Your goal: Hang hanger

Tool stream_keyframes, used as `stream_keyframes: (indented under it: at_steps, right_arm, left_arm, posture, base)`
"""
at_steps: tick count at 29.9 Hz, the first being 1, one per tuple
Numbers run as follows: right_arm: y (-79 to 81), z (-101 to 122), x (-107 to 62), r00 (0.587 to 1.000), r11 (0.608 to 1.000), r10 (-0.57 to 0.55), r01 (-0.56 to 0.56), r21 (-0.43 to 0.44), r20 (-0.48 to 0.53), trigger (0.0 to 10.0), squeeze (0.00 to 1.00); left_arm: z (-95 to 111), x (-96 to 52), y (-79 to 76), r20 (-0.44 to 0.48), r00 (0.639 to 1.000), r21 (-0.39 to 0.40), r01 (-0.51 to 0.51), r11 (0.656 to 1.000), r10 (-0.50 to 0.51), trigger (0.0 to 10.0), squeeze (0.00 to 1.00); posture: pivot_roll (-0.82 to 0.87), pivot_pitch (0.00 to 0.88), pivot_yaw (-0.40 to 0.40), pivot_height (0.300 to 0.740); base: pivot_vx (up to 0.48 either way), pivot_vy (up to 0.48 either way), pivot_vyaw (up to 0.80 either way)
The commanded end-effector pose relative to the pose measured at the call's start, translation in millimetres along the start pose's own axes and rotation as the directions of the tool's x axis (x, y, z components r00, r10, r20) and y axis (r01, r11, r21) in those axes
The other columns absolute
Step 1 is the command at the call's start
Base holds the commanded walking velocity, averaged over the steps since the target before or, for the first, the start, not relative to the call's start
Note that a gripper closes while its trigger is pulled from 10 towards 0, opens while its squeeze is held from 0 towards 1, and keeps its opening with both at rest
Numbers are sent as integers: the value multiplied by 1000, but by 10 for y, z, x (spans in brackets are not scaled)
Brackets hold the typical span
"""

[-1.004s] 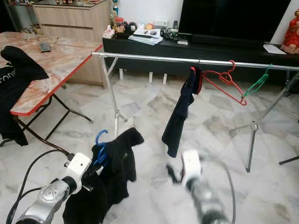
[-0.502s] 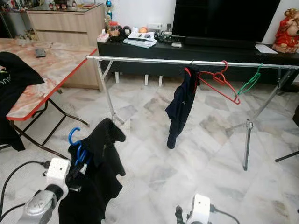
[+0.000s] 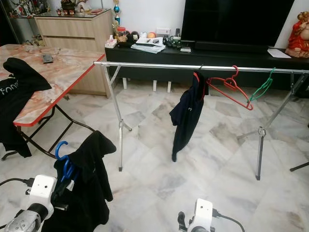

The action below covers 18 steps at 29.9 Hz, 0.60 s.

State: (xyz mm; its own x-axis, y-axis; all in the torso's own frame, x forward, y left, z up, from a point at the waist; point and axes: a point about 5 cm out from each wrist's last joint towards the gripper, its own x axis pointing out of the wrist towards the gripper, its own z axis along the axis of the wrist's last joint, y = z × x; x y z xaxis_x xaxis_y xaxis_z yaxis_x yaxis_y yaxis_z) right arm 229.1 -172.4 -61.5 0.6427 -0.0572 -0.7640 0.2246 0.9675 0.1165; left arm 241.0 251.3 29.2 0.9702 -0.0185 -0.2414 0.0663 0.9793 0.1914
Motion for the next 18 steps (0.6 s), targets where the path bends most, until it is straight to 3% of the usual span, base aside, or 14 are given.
stream_keyframes:
  at_steps: [1,5,18]
  right_arm:
    - [49,11,6,1000,1000,8,-8,-24,-10,10000,0]
    - [69,41,11,1000,1000,5,-5,-25,-5,10000,0]
    - [77,78,16,1000,999,-18,18,-34,1,10000,0]
  left_arm:
    - [142,21,16,64,998,7,-11,1000,10,10000,0]
    - [165,50,-39,66,998,22,13,1000,-14,10000,0]
    - [229,112,-144,73,995,22,60,998,-61,10000,0]
  posture:
    - [67,0,10,740]
    - [69,0,15,740]
    - [80,0,14,740]
  base:
    - [0,0,0]
    - [0,0,0]
    - [257,0,0]
